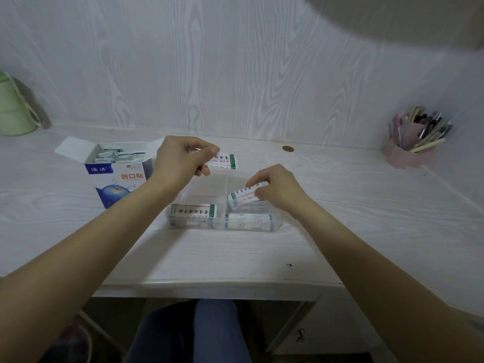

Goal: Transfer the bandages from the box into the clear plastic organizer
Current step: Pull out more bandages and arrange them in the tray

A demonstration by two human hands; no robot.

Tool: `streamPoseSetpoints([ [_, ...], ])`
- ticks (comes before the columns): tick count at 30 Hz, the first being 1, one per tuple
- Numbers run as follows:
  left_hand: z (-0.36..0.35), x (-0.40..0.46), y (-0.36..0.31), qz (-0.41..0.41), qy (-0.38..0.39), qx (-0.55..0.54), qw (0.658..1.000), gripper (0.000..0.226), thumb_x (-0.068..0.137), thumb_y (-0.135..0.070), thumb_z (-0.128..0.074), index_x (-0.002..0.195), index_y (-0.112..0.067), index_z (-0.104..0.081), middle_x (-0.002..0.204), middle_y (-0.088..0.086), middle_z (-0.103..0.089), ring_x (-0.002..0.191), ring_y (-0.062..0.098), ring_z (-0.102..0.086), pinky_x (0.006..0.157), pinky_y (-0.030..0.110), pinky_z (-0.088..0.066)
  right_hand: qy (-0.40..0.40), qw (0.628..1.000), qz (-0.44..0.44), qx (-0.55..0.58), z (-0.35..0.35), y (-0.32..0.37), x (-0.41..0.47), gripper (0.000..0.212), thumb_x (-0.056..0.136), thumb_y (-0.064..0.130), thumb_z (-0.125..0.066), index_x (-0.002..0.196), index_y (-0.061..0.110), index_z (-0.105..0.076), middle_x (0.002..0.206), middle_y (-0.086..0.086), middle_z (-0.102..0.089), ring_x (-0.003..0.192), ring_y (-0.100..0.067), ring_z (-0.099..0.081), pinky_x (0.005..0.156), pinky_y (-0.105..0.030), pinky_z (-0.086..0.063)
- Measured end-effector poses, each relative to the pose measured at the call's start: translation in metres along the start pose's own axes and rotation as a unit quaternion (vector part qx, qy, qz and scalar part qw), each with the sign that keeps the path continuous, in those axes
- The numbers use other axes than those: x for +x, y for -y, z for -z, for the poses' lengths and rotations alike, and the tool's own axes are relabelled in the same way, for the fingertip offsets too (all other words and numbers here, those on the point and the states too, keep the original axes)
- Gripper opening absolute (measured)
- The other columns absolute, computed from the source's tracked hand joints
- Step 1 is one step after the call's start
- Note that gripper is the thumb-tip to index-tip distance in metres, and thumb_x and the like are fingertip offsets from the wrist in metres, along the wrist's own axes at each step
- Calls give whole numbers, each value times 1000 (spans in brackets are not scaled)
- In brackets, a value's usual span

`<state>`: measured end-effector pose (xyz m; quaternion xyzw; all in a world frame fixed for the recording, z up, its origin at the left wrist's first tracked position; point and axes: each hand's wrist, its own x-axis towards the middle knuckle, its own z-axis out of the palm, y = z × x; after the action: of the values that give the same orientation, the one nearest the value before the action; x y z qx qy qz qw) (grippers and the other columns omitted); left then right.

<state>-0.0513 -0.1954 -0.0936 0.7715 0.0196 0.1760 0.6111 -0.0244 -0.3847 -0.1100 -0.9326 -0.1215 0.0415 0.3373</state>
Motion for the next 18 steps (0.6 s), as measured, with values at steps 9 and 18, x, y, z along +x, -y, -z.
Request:
streamPoseSetpoints([
  [9, 2, 0, 4, 3, 8, 2, 1000, 4, 84, -15, -70, 84, -12, -72, 57, -10, -63, 41, 4, -53, 48, 14, -44, -2, 980, 43, -197, -12, 7, 7, 15, 82, 5, -63, 86, 14, -75, 86, -4, -72, 80, -23, -65, 64, -30, -51],
  [18, 0, -3, -1, -3, 16, 10, 1000, 6, 84, -17, -69, 85, -12, -72, 66, 0, -63, 42, 3, -53, 49, 14, -44, 33, 969, 83, -231, -11, 17, 10, 24, 84, 1, -57, 93, 15, -74, 93, -4, -71, 86, -22, -64, 71, -30, -53],
])
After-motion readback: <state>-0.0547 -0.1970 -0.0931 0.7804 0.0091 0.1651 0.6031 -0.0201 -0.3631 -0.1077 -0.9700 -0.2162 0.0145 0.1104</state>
